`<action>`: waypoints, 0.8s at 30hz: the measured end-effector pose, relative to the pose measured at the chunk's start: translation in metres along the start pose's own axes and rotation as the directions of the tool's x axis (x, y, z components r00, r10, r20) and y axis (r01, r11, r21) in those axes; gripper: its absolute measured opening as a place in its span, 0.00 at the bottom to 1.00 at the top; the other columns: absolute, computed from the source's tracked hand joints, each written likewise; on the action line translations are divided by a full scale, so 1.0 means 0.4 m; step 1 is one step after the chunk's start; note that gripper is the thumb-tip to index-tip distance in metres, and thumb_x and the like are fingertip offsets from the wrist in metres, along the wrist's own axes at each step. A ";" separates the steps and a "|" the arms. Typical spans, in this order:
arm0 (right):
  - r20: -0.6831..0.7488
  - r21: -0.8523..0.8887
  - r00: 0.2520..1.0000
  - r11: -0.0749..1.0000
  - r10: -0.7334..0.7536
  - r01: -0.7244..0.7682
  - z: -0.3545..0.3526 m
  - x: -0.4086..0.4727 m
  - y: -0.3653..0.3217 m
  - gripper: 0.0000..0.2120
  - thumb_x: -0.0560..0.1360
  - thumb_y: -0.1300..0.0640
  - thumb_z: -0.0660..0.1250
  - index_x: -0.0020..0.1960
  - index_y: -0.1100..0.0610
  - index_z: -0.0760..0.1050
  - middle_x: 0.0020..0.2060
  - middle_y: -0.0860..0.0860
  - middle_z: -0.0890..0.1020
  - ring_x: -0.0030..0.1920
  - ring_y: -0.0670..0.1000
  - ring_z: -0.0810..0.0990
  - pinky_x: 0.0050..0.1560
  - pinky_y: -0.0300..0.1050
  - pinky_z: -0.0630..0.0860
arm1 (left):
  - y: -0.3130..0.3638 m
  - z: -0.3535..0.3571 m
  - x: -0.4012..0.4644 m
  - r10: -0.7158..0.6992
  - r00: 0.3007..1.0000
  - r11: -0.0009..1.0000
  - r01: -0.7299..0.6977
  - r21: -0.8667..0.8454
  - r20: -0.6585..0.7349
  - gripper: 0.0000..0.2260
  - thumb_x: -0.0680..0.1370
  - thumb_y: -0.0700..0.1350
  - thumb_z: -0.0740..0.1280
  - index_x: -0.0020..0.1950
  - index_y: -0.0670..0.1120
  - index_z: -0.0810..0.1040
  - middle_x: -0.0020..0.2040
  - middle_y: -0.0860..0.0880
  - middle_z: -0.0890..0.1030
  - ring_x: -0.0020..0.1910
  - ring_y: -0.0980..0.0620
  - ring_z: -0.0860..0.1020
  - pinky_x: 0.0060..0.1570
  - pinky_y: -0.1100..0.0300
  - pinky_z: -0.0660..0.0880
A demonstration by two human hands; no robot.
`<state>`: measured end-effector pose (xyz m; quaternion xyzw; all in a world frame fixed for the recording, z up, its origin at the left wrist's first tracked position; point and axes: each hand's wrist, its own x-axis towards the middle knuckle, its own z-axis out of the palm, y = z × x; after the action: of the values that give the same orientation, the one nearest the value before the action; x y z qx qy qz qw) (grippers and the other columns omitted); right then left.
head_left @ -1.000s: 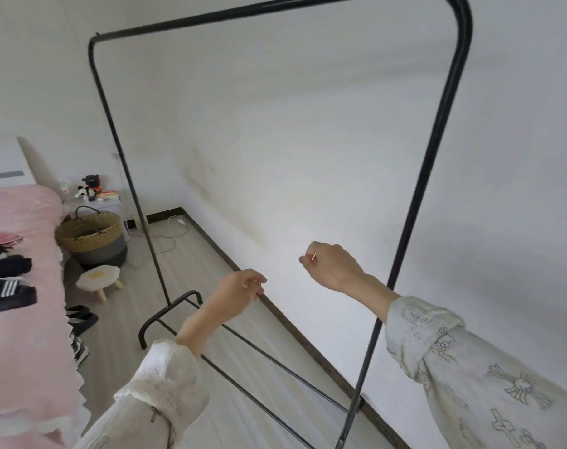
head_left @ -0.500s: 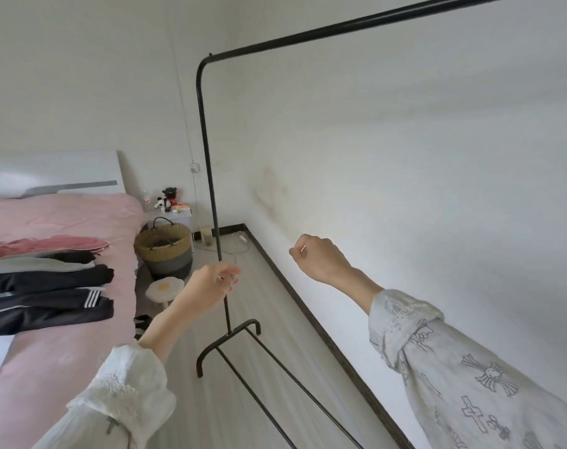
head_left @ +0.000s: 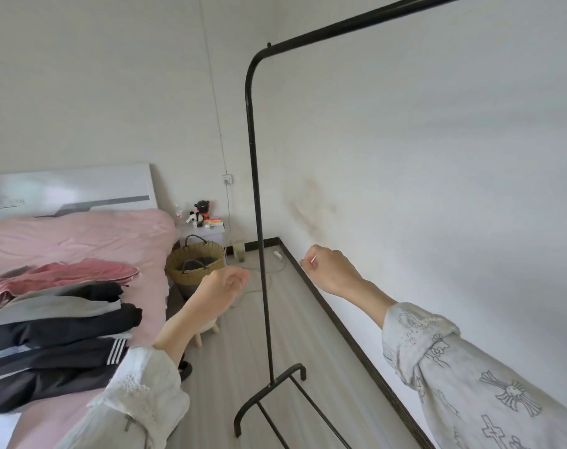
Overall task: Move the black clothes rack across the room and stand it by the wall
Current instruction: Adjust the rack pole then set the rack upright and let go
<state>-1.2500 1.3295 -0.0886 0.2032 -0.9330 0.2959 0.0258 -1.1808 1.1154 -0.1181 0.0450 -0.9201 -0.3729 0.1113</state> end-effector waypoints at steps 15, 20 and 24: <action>-0.031 0.048 0.978 0.978 0.206 -0.205 0.248 0.638 -0.080 0.12 0.77 0.51 0.58 0.55 0.56 0.72 0.48 0.55 0.80 0.51 0.58 0.77 0.54 0.52 0.76 | -0.289 -0.157 0.677 0.059 0.991 0.997 -0.051 -0.063 0.124 0.12 0.79 0.40 0.59 0.61 0.40 0.75 0.59 0.40 0.79 0.59 0.41 0.77 0.61 0.49 0.72; 0.001 0.087 0.969 0.965 0.249 -0.248 0.299 0.797 -0.058 0.22 0.75 0.48 0.62 0.66 0.57 0.67 0.61 0.55 0.76 0.61 0.57 0.73 0.57 0.46 0.70 | -0.305 -0.114 0.860 0.098 0.977 0.983 -0.065 -0.173 0.187 0.17 0.79 0.44 0.61 0.68 0.46 0.67 0.64 0.44 0.74 0.55 0.48 0.75 0.55 0.53 0.74; 0.014 0.173 0.975 0.959 0.224 -0.223 0.345 0.900 -0.043 0.23 0.74 0.50 0.66 0.65 0.58 0.68 0.57 0.55 0.79 0.57 0.56 0.77 0.55 0.45 0.72 | -0.292 -0.087 0.986 0.166 0.968 0.970 -0.126 -0.208 0.187 0.25 0.78 0.50 0.61 0.73 0.50 0.57 0.62 0.51 0.68 0.55 0.51 0.72 0.54 0.60 0.67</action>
<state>-1.5630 1.1080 -0.1323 0.0974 -0.9206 0.3775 -0.0229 -1.5554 0.9428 -0.1076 -0.0725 -0.8866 -0.4543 0.0479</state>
